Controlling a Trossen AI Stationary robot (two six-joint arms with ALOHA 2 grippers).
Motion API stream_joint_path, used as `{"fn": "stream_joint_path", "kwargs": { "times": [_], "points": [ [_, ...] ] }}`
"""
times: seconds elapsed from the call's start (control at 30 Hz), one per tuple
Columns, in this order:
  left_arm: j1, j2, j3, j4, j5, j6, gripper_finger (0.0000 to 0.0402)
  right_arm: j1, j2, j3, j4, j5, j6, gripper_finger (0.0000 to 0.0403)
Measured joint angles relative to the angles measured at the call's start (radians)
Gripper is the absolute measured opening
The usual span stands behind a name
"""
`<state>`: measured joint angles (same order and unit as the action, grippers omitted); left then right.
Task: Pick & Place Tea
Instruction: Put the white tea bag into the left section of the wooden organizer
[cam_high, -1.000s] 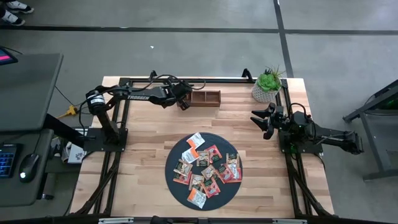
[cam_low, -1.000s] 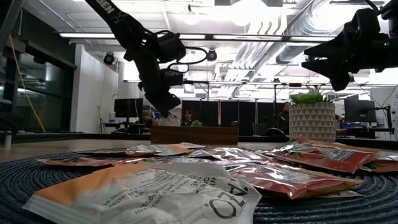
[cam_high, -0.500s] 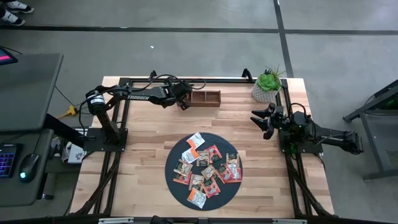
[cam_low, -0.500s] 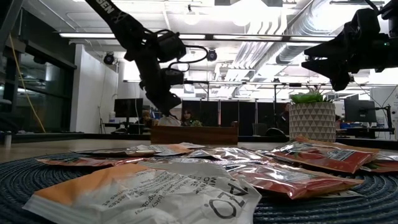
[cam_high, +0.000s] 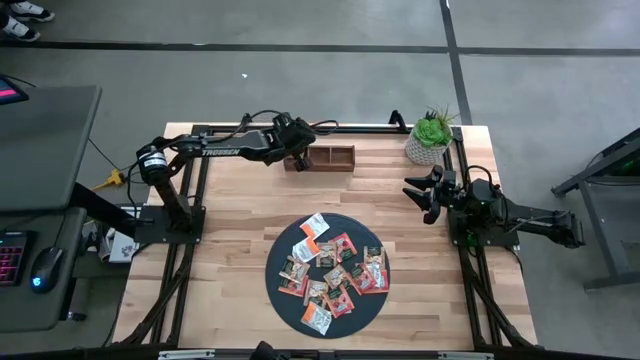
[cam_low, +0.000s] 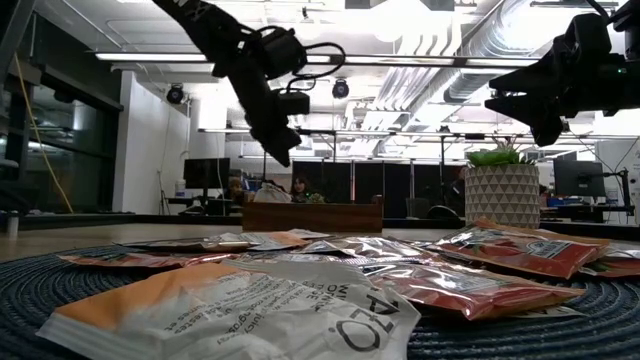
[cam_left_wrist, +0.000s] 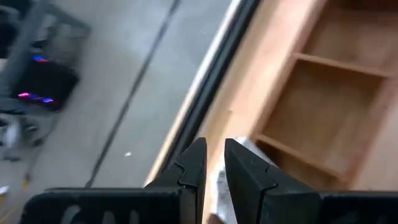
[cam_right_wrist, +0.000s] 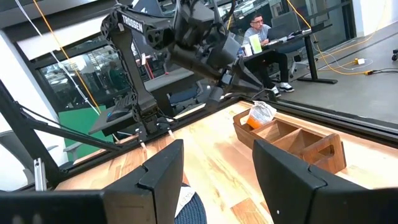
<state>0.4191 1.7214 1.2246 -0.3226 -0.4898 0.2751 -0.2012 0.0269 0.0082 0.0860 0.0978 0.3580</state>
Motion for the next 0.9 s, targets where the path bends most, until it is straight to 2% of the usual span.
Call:
{"fn": "stream_joint_path", "kwargs": {
  "times": [0.1, 0.27, 0.37, 0.5, 0.67, 0.77, 0.9],
  "points": [
    [0.000, 0.000, 0.033, -0.069, 0.140, -0.046, 0.0054, 0.000, 0.000, 0.000, 0.000, 0.000, 0.000, 0.0188],
    [0.000, 0.000, 0.037, -0.113, 0.491, -0.104, 0.0054, 0.000, 0.000, 0.000, 0.000, 0.000, 0.000, 0.0188],
    [-0.006, 0.000, 0.037, -0.122, 0.616, -0.129, 0.0056, 0.000, 0.000, 0.000, 0.000, 0.000, 0.000, 0.0188],
    [-0.017, 0.000, 0.037, -0.126, 0.686, -0.148, 0.0083, 0.000, 0.000, 0.000, 0.000, 0.000, 0.000, 0.0188],
    [-0.041, 0.000, 0.037, -0.196, 0.724, -0.175, 0.0164, 0.000, 0.000, 0.000, 0.000, 0.000, 0.000, 0.0188],
    [-0.053, 0.000, 0.026, -0.204, 0.802, -0.180, 0.0217, 0.000, 0.000, 0.000, 0.000, 0.000, 0.000, 0.0188],
    [-0.068, 0.000, -0.039, -0.149, 0.885, -0.222, 0.0256, 0.000, 0.000, 0.000, 0.000, 0.000, 0.000, 0.0188]
  ]
}}
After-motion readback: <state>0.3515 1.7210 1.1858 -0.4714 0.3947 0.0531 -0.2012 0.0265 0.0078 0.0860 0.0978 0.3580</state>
